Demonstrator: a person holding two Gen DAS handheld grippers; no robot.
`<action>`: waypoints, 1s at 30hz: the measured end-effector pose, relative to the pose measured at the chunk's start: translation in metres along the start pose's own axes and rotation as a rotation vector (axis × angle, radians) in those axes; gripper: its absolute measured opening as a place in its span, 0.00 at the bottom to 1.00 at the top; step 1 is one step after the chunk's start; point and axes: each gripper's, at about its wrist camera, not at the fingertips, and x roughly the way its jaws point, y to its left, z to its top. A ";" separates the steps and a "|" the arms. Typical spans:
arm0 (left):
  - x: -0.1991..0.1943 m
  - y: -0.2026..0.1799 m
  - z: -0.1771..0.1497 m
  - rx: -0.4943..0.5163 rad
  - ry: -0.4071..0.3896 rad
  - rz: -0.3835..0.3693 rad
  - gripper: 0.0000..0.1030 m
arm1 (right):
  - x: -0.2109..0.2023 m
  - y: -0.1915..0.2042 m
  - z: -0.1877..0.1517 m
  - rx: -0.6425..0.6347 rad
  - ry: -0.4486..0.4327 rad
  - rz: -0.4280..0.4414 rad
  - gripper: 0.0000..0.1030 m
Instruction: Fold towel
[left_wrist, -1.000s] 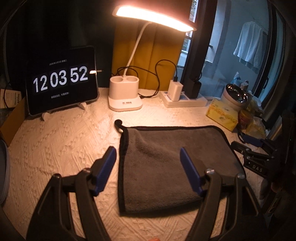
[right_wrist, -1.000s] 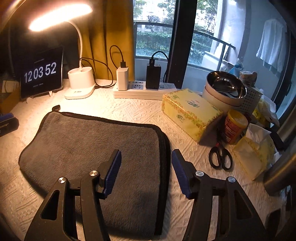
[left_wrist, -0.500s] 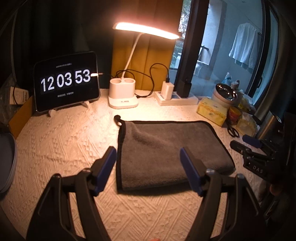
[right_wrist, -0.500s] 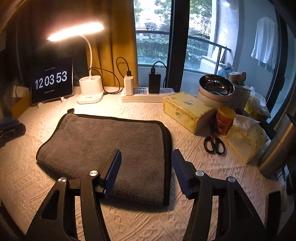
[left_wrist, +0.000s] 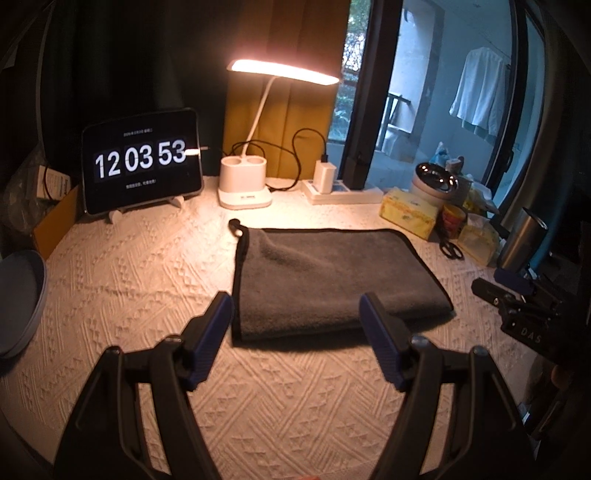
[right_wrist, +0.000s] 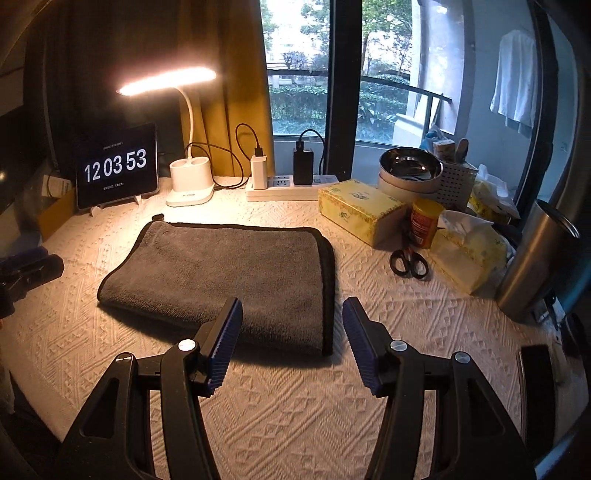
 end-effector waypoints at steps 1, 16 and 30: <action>-0.004 -0.003 -0.003 0.014 -0.007 0.005 0.70 | -0.004 0.000 -0.003 0.004 -0.004 -0.004 0.58; -0.043 -0.005 -0.028 0.011 -0.051 -0.003 0.70 | -0.049 0.013 -0.032 0.020 -0.029 -0.008 0.58; -0.092 -0.017 -0.032 0.060 -0.140 -0.011 0.70 | -0.120 0.031 -0.035 0.016 -0.148 -0.004 0.58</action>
